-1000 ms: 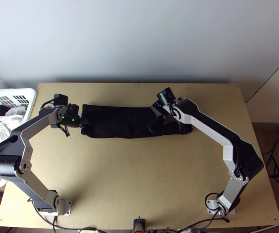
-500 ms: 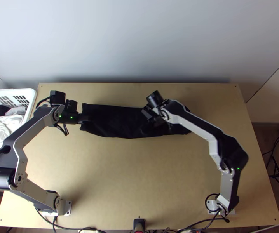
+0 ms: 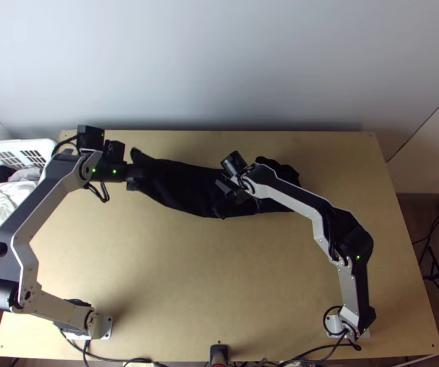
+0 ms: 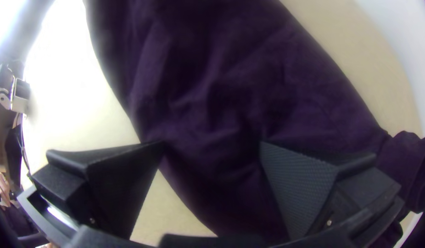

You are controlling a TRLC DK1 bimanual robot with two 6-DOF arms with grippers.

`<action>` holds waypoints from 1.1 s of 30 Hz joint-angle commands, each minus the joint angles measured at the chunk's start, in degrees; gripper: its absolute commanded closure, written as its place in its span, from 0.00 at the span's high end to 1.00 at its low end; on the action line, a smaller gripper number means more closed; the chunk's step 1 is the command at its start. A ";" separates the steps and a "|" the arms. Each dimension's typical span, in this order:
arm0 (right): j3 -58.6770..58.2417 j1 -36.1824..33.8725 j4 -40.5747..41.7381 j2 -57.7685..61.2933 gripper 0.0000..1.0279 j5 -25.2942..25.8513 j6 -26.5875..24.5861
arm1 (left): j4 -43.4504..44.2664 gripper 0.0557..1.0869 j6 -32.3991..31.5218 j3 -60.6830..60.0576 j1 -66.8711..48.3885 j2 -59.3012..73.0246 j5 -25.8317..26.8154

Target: Fold the t-shirt

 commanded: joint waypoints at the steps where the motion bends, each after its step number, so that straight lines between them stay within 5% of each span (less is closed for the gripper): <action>1: -0.18 0.13 0.16 0.31 0.93 -0.62 0.75 | -2.26 0.03 -0.20 5.89 -2.89 0.03 -0.09; 6: -0.97 -1.27 -0.81 -5.32 0.93 -0.70 1.37 | -3.05 0.03 0.15 7.56 -4.21 1.79 -0.09; 20: -5.54 -5.05 -1.51 -13.75 0.93 -0.70 1.72 | 5.92 0.04 7.01 -12.30 6.77 4.69 -1.14; 21: -5.54 -5.14 -1.51 -13.84 0.93 -0.70 1.72 | 6.09 0.14 7.27 -12.39 7.56 5.66 -1.49; 23: -5.54 -5.14 -1.51 -14.02 0.93 -0.70 1.89 | 6.09 0.52 7.36 -12.30 8.62 7.07 -1.76; 26: -5.63 -4.96 -1.60 -14.11 0.93 -0.79 1.98 | 6.36 0.82 7.36 -12.39 9.32 8.21 -3.43; 33: -5.80 -4.88 -1.60 -14.11 0.93 -1.49 1.98 | 5.39 0.88 5.86 -11.42 8.71 12.25 -3.69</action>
